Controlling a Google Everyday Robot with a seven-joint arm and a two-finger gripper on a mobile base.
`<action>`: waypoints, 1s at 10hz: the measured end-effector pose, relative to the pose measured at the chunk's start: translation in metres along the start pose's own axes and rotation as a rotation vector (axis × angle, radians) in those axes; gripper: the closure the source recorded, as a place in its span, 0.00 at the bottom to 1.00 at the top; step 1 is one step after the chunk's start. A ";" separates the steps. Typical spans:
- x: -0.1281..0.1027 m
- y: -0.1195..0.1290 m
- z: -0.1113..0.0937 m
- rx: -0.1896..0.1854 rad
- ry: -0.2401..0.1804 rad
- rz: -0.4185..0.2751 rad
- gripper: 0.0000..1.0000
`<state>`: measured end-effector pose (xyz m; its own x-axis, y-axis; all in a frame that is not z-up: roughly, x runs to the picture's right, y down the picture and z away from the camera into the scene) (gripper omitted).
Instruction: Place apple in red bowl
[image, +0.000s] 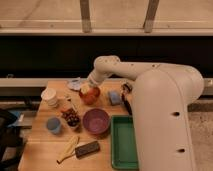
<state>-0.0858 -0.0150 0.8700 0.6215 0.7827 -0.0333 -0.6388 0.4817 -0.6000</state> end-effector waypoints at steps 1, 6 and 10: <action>0.000 -0.001 -0.002 0.006 -0.006 -0.001 0.48; 0.026 0.000 -0.002 -0.005 -0.013 0.043 0.20; 0.023 0.008 0.002 -0.027 -0.048 0.026 0.20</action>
<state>-0.0775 0.0080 0.8660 0.5822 0.8130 -0.0111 -0.6412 0.4507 -0.6211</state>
